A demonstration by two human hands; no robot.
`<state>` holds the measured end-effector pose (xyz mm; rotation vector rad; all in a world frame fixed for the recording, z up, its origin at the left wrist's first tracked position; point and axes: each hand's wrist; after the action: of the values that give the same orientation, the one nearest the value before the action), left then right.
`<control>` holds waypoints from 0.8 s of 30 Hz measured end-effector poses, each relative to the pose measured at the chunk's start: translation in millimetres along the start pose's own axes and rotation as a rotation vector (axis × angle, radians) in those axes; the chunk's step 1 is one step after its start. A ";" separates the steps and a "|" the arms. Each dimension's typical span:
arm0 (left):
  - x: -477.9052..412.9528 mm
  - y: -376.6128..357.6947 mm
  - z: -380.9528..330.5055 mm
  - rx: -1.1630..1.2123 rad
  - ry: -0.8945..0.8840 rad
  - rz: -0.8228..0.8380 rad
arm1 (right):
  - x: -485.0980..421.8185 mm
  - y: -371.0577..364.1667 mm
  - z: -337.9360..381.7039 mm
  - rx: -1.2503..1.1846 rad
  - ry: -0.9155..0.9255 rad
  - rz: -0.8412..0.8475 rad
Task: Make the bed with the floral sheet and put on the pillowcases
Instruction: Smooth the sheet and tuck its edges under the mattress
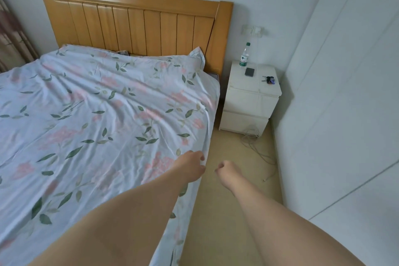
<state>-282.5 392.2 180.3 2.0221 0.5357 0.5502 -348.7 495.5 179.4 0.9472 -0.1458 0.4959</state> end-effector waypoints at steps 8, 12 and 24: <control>-197.6 -1.1 -50.9 -0.025 -0.010 -0.033 | -198.6 52.5 31.0 -0.066 0.002 -0.021; -291.6 -0.5 -86.7 0.002 0.040 -0.069 | -300.8 85.1 46.7 -0.008 0.032 -0.021; -551.1 14.7 -120.6 0.055 0.179 -0.087 | -556.8 131.3 134.8 0.043 0.132 0.083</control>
<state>-792.6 151.9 157.4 2.0017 0.7505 0.6732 -886.8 259.3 170.5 0.9495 -0.0554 0.6389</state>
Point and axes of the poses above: each hand's wrist, its own x-axis away from the middle knuckle, its own y-axis out of the back of the hand, z = x × y, and after that the axes turned 13 degrees about -z, right-handed
